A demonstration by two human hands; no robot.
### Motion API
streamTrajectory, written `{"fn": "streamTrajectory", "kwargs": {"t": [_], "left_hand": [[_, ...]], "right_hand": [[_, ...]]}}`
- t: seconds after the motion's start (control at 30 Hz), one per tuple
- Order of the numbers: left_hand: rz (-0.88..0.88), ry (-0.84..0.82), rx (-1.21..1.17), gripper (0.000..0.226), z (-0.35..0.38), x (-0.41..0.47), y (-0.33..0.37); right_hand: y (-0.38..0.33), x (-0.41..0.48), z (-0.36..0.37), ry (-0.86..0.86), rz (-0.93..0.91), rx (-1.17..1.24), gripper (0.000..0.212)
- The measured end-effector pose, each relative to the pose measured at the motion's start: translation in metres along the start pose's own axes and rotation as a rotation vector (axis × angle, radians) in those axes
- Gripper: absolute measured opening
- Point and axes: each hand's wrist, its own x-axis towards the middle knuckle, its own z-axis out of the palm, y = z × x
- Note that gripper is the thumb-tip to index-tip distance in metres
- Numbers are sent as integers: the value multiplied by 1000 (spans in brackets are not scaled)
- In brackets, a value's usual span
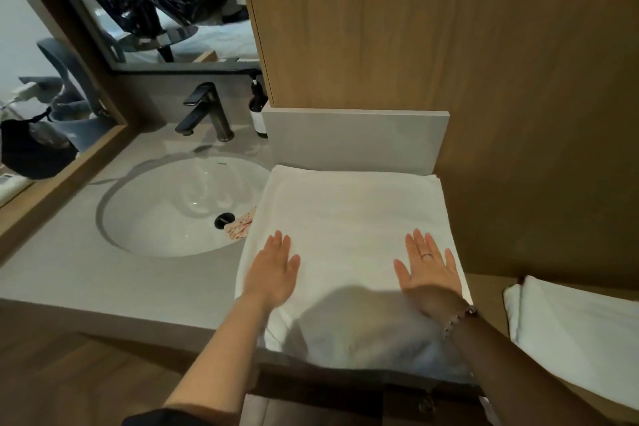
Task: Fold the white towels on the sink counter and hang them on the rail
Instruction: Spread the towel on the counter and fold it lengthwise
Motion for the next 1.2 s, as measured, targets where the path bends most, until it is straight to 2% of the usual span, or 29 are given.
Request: {"fn": "streamTrajectory", "kwargs": {"t": [0.1, 0.2, 0.3, 0.43, 0.63, 0.73, 0.97, 1.2], "left_hand": [[-28, 142, -332, 44, -11, -26, -9], [-48, 277, -400, 30, -17, -53, -29], [-57, 296, -529, 17, -18, -72, -45], [-42, 176, -613, 17, -25, -92, -63], [-1, -30, -605, 33, -31, -105, -83], [25, -119, -529, 28, -32, -107, -89], [31, -158, -516, 13, -34, -114, -88], [-46, -24, -613, 9, -33, -124, -92]], "right_hand": [[-17, -13, -4, -24, -10, -3, 62], [-58, -39, 3, -9, -154, 24, 58], [-107, -54, 11, -50, -333, 90, 52], [-157, -59, 18, -180, -452, 142, 48], [-172, -49, 12, -420, -402, 134, 47], [-175, -47, 4, -479, -387, 116, 47], [-175, -43, 1, -504, -392, 96, 47], [-175, -39, -2, -547, -387, 130, 47]]}}
